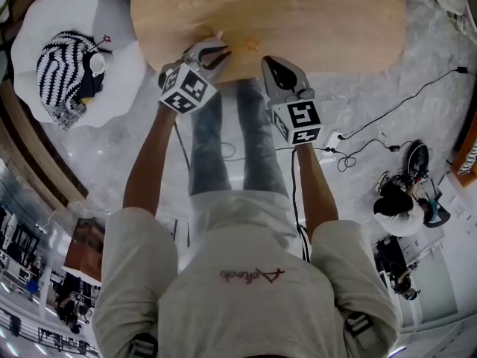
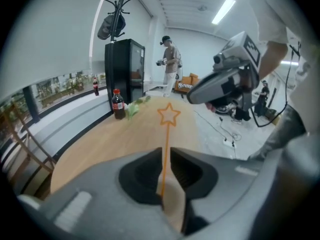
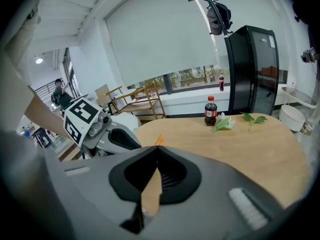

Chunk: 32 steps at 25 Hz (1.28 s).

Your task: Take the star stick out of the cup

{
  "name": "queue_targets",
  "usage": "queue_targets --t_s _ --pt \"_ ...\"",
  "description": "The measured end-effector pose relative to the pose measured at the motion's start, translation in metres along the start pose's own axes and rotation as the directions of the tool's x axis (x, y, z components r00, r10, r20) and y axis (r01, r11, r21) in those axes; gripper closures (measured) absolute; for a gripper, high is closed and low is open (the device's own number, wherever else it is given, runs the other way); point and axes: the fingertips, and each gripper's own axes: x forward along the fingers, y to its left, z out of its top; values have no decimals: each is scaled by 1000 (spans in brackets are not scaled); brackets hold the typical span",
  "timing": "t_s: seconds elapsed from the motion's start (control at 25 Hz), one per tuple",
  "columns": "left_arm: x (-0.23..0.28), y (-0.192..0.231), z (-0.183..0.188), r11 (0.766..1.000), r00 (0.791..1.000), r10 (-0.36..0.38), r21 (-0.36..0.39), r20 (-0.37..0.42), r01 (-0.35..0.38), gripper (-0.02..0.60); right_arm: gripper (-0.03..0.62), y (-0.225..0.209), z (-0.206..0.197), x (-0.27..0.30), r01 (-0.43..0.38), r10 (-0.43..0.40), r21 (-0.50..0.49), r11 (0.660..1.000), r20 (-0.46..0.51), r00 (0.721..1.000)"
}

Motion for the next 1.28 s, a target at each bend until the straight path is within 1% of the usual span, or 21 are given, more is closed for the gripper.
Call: queue_targets --t_s 0.16,0.4,0.52,0.64,0.72,1.0,1.16,1.28 --pt "12 -2 -5 999 999 -16 35 -34 17 512 589 -4 -7 -3 4 -4 8 1000 -7 1000" --pt "25 -2 2 998 999 -26 59 -38 28 515 589 -11 -10 -7 14 -14 18 1000 -8 1000" --pt "30 -2 4 997 999 -24 70 -36 26 529 589 -14 -10 -8 15 -15 19 1000 -4 1000" --pt "31 -3 7 996 999 -20 86 -36 23 568 589 -17 -9 -9 16 -16 19 1000 -1 1000" --pt "31 -4 7 996 999 -20 92 -38 24 569 589 -17 -8 -9 16 -16 19 1000 -1 1000" --pt "28 -5 9 995 999 -19 98 -37 23 572 589 -17 -7 -8 7 -7 19 1000 -1 1000" --pt "19 -1 14 997 1000 9 78 -14 -8 572 589 -14 -4 -7 0 0 14 1000 0 1000" --pt "6 4 22 998 999 43 45 19 -44 572 589 -9 2 -7 -7 7 6 1000 9 1000"
